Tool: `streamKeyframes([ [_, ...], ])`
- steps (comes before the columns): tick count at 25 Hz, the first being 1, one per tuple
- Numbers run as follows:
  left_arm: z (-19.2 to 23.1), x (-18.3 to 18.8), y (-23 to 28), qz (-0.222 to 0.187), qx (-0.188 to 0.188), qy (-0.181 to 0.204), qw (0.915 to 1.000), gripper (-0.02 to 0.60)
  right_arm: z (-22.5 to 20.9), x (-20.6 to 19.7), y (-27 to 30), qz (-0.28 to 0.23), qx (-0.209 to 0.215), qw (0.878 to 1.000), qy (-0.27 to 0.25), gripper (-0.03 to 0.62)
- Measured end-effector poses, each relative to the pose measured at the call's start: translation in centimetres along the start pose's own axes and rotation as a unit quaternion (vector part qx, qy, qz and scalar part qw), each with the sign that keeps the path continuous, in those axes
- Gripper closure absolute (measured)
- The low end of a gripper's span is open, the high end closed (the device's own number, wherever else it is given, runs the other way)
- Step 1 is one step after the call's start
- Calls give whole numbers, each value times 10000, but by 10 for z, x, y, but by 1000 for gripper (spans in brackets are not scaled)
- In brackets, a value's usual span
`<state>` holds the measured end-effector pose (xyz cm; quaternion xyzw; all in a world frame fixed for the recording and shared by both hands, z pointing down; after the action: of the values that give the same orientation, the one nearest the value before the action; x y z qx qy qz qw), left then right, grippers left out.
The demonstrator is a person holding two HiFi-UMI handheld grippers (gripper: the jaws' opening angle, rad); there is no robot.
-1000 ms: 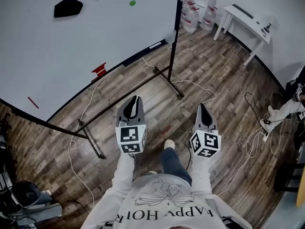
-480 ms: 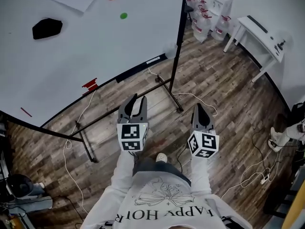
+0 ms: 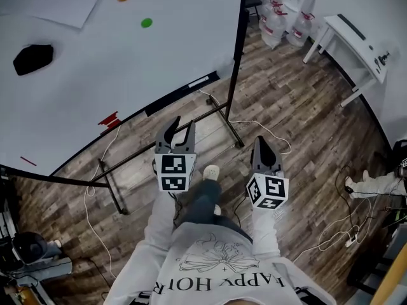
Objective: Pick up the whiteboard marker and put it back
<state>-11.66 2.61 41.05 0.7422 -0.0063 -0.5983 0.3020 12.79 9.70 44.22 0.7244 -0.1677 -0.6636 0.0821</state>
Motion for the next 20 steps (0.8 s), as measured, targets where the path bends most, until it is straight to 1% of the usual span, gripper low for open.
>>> streamKeyframes([
  [4,10,8,48,122,-37,61,9999,461,-15,14,41,6,-19,10000,-76,591],
  [9,24,24,105,318,-99,205,9992,457,-32,41,93,-52,-84,9999,-97,591],
  [15,40,42,174,668,-282,563,9958,448,-41,75,154,-126,-138,9998,-99,591],
  [20,50,46,227,1005,-436,859,9903,448,-46,87,197,-72,-182,9998,-75,591],
])
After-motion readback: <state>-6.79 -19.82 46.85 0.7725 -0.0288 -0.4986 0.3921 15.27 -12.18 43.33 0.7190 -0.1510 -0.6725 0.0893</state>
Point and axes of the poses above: the fingertips, and each gripper's own axes: y forward along the fingers, z to its left, x out of its top, the point moved 8 cm from there along -y, backward along the fingers, and after that the axes turned 10 degrees about z, right-handed, at the moved point
